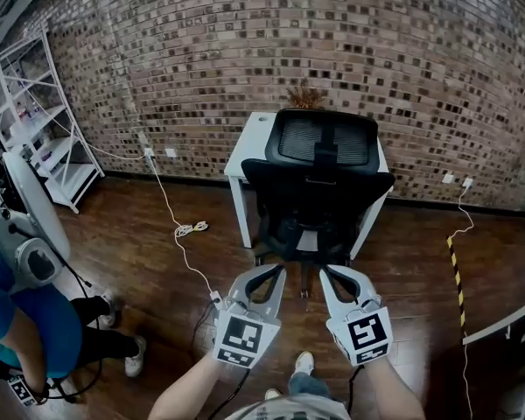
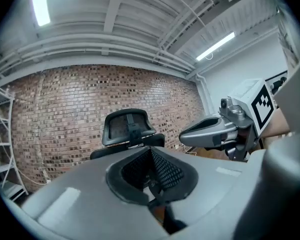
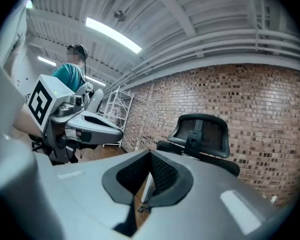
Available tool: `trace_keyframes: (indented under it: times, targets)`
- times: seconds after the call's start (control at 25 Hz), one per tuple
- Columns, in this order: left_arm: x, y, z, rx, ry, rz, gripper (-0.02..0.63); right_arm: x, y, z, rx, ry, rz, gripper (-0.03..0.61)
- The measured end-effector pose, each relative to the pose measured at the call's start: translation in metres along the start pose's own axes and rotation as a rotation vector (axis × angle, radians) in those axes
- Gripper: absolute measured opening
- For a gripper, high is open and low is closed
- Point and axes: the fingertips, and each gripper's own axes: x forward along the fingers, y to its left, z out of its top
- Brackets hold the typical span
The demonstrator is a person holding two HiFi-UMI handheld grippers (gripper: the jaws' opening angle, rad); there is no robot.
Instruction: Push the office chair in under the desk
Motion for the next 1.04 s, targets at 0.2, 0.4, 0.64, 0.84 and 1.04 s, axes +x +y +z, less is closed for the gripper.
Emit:
trace_keyframes:
  times: [0.2,0.4,0.64,0.84,1.04]
  targets:
    - [-0.032,-0.015,0.006,-0.05,-0.042,-0.01,0.017,-0.025,0.023,0.017,0.084,-0.06,-0.009,0.0]
    - [-0.058,-0.022,0.009,-0.124,-0.089,-0.001,0.017,-0.044,0.041,0.027,0.123,-0.098,-0.042,0.0]
    - [-0.075,-0.042,0.011,-0.199,-0.113,-0.022,0.017,-0.06,0.061,0.024,0.178,-0.1,-0.04,0.0]
    - [-0.08,-0.049,0.011,-0.217,-0.12,-0.018,0.017,-0.068,0.066,0.022,0.203,-0.1,-0.045,0.0]
    - [-0.074,-0.054,0.024,-0.189,-0.138,-0.035,0.017,-0.072,0.062,0.022,0.215,-0.101,-0.049,0.0]
